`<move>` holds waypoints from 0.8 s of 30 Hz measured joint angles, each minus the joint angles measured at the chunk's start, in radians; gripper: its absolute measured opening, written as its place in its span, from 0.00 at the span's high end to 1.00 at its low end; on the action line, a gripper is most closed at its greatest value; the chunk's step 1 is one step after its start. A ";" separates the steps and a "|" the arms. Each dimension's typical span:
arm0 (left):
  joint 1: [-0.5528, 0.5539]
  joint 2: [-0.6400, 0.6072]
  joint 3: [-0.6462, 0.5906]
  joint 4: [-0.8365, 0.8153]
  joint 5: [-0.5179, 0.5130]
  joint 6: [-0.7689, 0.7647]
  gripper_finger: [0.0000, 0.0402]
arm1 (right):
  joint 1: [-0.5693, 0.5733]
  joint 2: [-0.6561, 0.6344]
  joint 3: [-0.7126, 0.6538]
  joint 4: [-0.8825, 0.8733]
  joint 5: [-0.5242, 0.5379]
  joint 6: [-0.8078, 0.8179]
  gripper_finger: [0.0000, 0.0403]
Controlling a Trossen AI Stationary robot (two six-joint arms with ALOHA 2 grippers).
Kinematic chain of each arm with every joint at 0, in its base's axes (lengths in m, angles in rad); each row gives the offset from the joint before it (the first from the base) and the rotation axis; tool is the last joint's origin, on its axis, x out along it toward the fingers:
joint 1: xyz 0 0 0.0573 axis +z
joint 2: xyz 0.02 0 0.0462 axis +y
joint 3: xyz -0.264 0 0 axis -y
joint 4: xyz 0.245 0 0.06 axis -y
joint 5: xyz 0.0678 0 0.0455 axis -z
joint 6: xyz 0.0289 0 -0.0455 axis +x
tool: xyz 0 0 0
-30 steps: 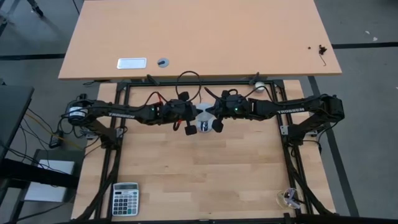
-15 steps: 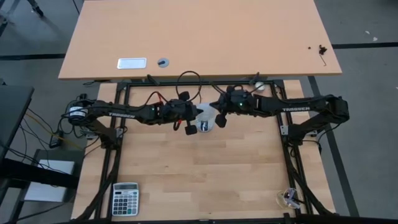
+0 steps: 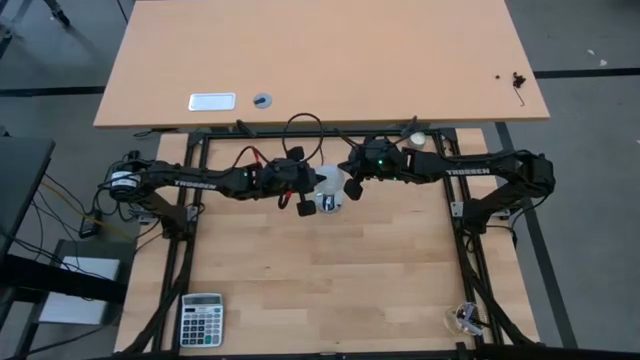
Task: Screw lightbulb
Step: Insert the lightbulb into the silver lamp socket
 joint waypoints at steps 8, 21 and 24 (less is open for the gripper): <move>0.017 0.001 -0.001 0.000 -0.002 0.000 1.00 | 0.016 -0.004 0.003 -0.036 0.005 0.026 0.98; 0.031 0.003 -0.001 0.010 -0.019 0.002 1.00 | 0.067 -0.116 -0.001 -0.073 -0.040 0.019 0.98; 0.031 0.003 -0.001 0.011 -0.017 0.002 1.00 | 0.067 -0.110 0.001 -0.023 -0.025 0.001 0.98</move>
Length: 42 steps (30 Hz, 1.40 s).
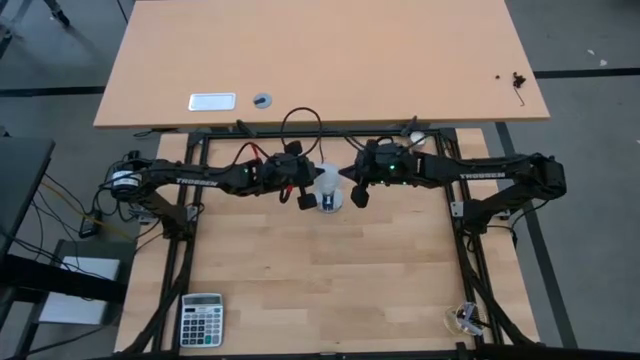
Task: Screw lightbulb
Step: Insert the lightbulb into the silver lamp socket
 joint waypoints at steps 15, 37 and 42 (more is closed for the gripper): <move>-0.001 0.000 0.000 0.005 0.011 0.001 1.00 | -0.031 0.099 0.000 0.028 0.152 -0.002 0.98; 0.003 0.001 0.000 0.011 0.014 0.002 1.00 | 0.009 0.088 0.000 -0.110 -0.014 0.058 0.98; 0.003 0.000 0.000 0.008 0.014 0.002 1.00 | 0.032 0.042 0.000 -0.126 -0.009 0.058 0.98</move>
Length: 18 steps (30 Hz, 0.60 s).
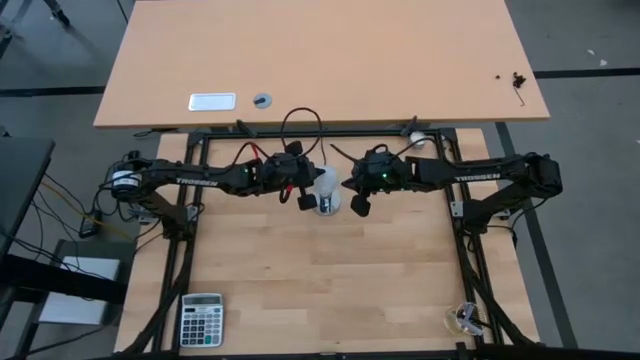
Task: Screw lightbulb
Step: Insert the lightbulb into the silver lamp socket
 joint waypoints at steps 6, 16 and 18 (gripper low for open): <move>0.000 0.000 0.000 -0.001 0.000 0.000 1.00 | -0.009 -0.026 0.001 0.034 0.130 -0.003 0.98; -0.002 0.000 0.000 0.000 0.000 0.000 1.00 | -0.074 0.042 0.000 0.093 0.059 -0.003 0.98; -0.002 0.000 0.000 0.000 0.000 0.000 1.00 | -0.066 0.042 0.000 0.112 0.043 -0.007 0.98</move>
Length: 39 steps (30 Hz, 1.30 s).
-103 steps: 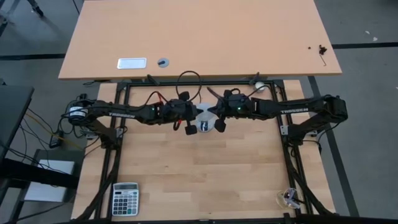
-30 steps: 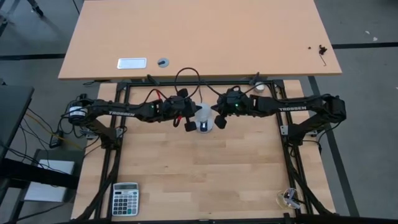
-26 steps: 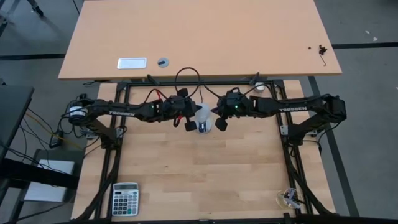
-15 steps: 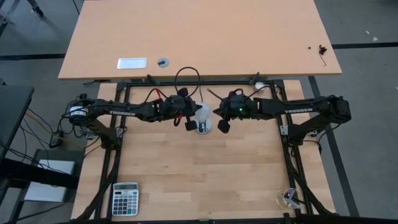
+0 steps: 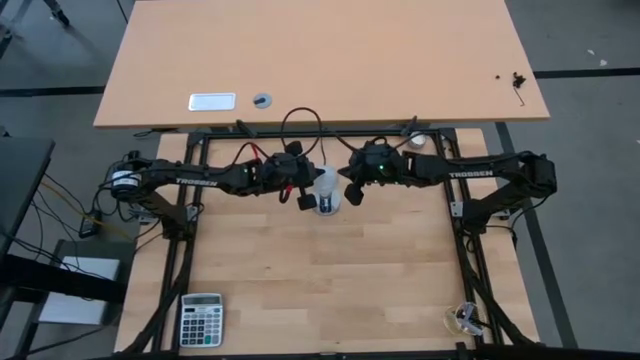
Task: Screw lightbulb
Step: Insert the lightbulb into the silver lamp socket
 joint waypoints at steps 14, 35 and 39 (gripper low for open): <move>0.000 0.000 0.000 0.005 0.003 0.000 1.00 | 0.088 -0.003 0.000 -0.022 -0.124 0.008 0.98; 0.000 0.000 0.000 0.005 0.007 0.000 1.00 | 0.006 -0.003 0.000 -0.007 0.004 0.000 0.98; 0.000 0.000 0.000 0.005 0.007 0.000 1.00 | 0.014 -0.003 0.000 -0.005 -0.025 0.000 0.98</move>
